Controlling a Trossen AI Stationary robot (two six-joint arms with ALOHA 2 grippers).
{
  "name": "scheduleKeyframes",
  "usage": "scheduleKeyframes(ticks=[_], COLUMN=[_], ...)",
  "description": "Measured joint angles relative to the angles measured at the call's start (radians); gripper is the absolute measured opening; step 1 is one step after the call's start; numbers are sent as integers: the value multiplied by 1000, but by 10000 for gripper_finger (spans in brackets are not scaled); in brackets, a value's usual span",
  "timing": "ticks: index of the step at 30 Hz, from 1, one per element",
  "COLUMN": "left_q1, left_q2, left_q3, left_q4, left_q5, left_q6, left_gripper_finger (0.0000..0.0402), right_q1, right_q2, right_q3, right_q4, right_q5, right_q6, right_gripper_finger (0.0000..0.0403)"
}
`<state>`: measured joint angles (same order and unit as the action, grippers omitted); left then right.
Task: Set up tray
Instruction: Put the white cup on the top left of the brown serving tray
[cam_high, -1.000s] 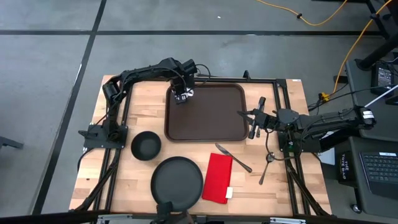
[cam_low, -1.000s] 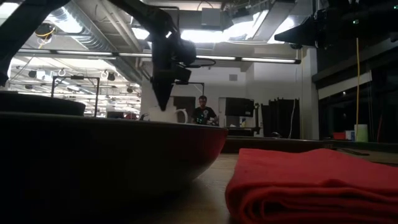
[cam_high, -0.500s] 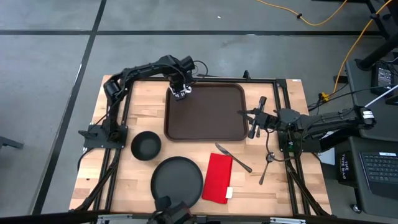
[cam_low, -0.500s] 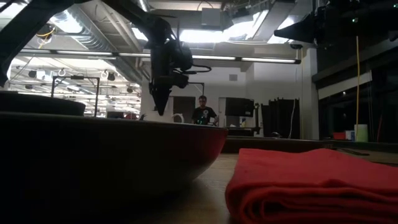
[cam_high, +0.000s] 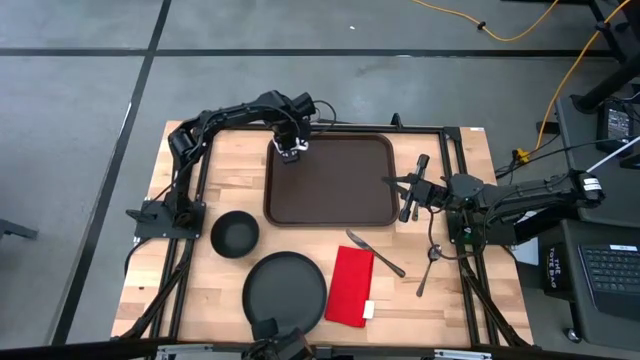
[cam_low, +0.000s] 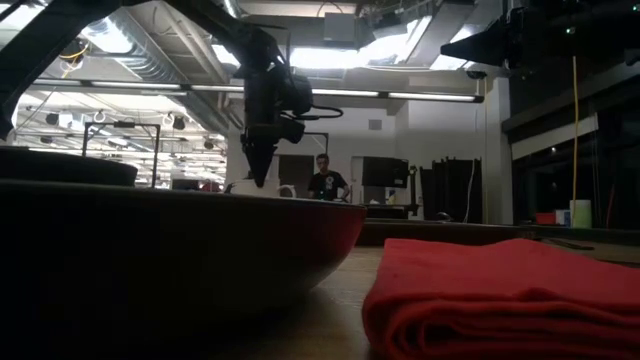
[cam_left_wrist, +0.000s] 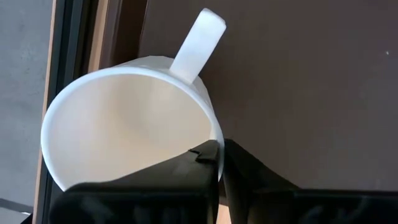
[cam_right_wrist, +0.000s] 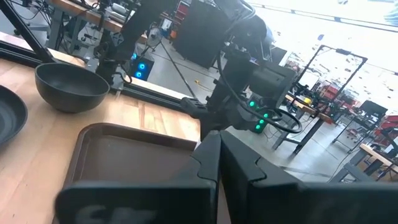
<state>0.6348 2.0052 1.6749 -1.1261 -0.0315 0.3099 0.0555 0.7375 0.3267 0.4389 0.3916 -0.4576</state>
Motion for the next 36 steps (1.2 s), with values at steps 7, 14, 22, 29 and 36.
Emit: scheduleKeyframes(ticks=[7,14,22,29,36], left_q1=[0,0,-13,-19,-19], left_q2=[0,0,0,0,0], left_q3=[0,0,-2,-2,6], left_q4=[0,0,-1,0,-1], left_q5=[0,-1,0,0,0], left_q6=[0,0,0,0,-9], left_gripper_finger=[4,6,24,49,72], right_q1=[0,0,0,0,0], right_q2=[0,0,0,0,0], right_q3=[0,0,0,0,0], right_q4=[0,0,-1,-1,-1], right_q5=[0,0,0,0,0], right_q6=[0,0,-43,-44,-43], right_gripper_finger=[13,13,13,13,13])
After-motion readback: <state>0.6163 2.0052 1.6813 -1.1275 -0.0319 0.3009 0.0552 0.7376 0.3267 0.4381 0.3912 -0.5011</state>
